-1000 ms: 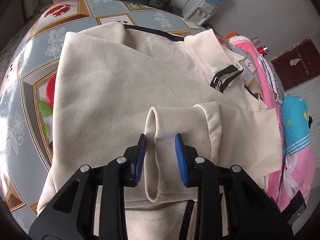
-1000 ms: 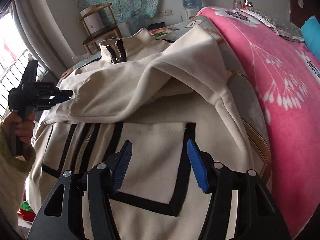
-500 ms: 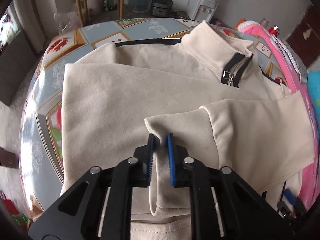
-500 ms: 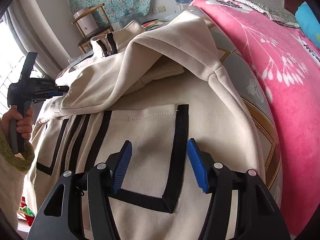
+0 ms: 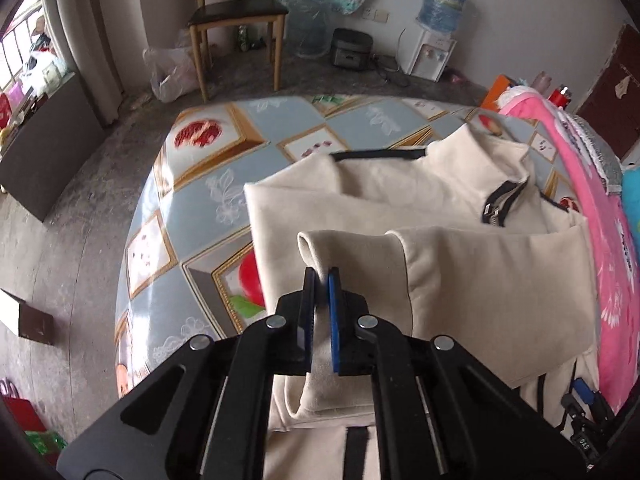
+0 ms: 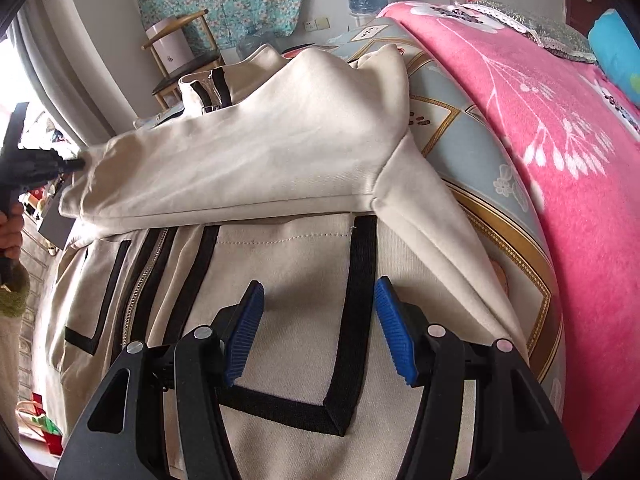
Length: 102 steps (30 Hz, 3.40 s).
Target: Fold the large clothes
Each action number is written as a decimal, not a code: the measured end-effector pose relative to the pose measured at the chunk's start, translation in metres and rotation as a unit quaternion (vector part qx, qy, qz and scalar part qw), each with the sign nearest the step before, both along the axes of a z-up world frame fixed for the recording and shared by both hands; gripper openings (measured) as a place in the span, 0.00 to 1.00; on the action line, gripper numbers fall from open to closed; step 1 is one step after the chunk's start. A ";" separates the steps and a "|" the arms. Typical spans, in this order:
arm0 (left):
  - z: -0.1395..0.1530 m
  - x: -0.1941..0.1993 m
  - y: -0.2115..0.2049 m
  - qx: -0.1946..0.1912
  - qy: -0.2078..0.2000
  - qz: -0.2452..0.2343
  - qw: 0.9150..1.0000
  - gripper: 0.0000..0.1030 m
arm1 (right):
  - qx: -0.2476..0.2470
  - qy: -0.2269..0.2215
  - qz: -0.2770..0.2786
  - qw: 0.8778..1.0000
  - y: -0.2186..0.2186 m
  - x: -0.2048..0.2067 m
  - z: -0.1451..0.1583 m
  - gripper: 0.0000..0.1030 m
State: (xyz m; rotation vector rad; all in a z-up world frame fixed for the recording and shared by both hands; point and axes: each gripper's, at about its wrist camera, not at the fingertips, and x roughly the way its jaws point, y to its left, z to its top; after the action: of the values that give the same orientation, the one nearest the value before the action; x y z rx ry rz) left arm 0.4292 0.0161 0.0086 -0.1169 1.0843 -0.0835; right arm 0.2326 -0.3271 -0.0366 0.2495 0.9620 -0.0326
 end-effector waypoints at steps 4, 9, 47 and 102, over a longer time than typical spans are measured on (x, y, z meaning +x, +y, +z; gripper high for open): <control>-0.027 -0.007 0.015 -0.021 0.013 0.014 1.000 0.06 | -0.006 0.027 -0.008 1.000 -0.001 0.000 0.012 0.55; -0.030 -0.011 0.012 -0.006 0.002 0.001 1.000 0.06 | 0.036 -0.010 0.002 0.999 -0.025 0.007 0.074 0.55; 0.023 -0.049 0.052 -0.058 -0.114 -0.008 0.992 0.10 | -0.020 -0.095 -0.039 0.995 -0.063 0.132 0.100 0.51; -0.053 -0.313 0.091 -0.149 0.019 0.010 0.989 0.15 | 0.080 0.052 -0.116 0.989 -0.034 -0.177 -0.003 0.28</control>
State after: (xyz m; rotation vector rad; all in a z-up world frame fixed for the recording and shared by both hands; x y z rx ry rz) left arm 0.1166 0.1070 -0.0440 -0.3990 1.1040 -0.2267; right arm 0.0556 -0.3608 -0.0392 0.5115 1.0373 -0.1836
